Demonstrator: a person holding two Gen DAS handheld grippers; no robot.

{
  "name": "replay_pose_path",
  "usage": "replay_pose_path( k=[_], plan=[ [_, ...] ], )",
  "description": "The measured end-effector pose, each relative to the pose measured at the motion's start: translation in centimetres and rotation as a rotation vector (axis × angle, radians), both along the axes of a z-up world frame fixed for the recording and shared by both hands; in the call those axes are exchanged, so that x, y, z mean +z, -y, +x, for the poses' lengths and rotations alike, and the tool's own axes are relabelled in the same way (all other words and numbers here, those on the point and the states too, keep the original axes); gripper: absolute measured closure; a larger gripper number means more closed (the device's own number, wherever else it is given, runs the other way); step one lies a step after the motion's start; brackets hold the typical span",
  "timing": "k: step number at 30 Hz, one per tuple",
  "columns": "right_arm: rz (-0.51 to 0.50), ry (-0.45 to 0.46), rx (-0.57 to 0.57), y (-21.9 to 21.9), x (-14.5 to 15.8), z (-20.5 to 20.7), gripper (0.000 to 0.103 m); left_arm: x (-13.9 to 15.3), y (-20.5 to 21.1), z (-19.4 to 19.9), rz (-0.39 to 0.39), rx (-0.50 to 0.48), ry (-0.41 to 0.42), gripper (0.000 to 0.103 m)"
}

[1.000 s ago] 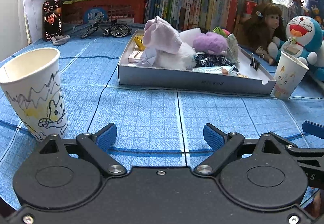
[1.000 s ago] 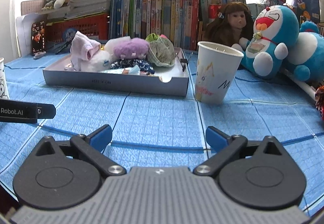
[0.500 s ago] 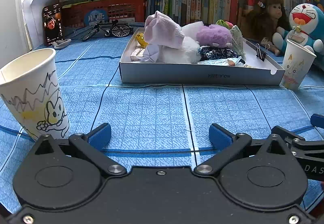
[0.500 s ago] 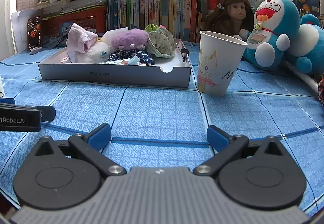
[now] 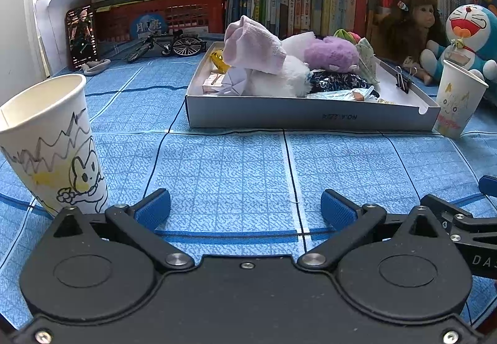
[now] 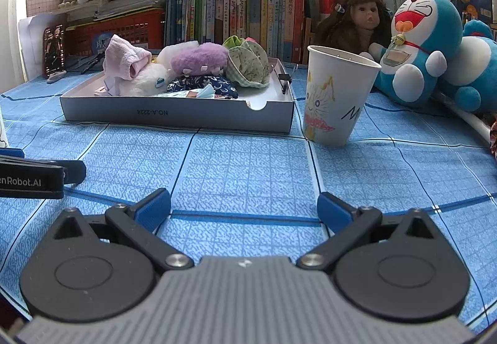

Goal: Organize soft objects

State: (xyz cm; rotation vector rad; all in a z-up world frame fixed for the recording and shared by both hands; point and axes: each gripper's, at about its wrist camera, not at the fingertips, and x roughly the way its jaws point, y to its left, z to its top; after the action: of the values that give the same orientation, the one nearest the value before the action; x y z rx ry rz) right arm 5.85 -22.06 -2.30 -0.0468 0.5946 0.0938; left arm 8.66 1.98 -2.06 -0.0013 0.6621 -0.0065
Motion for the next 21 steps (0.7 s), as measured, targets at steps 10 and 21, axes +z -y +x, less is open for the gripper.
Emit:
replay_pose_path(
  k=[10, 21],
  plan=[
    [0.0, -0.001, 0.0, -0.01, -0.01, -0.01, 0.0, 0.0, 0.07, 0.06, 0.003, 0.0, -0.005, 0.0],
    [0.0, 0.0, 0.0, -0.02, -0.02, -0.01, 0.0, -0.02, 0.07, 0.05, 0.004, -0.001, -0.004, 0.0]
  ],
)
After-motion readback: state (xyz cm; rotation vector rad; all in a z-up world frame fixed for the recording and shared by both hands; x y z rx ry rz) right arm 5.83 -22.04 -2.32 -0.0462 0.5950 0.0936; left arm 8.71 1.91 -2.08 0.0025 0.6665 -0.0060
